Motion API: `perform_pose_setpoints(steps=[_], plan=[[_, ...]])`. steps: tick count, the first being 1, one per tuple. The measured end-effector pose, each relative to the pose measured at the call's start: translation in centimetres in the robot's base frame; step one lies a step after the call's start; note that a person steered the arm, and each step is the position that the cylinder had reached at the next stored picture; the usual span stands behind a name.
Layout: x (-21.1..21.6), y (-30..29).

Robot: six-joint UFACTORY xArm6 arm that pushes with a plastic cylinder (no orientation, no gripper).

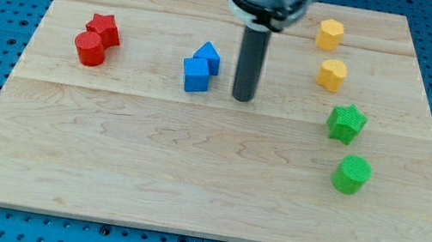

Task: Move the cube vertical to the red circle

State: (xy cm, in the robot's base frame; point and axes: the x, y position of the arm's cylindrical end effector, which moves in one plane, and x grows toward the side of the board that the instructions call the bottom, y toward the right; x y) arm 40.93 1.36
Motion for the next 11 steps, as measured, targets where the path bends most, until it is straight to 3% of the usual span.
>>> perform_pose_setpoints(steps=[2, 5, 7, 8, 9, 11], plan=[[-3.6, -10.1], [-6.0, -15.1], [0.2, -18.4], [2.1, -14.9], [3.0, -15.5], [9.9, -16.9]])
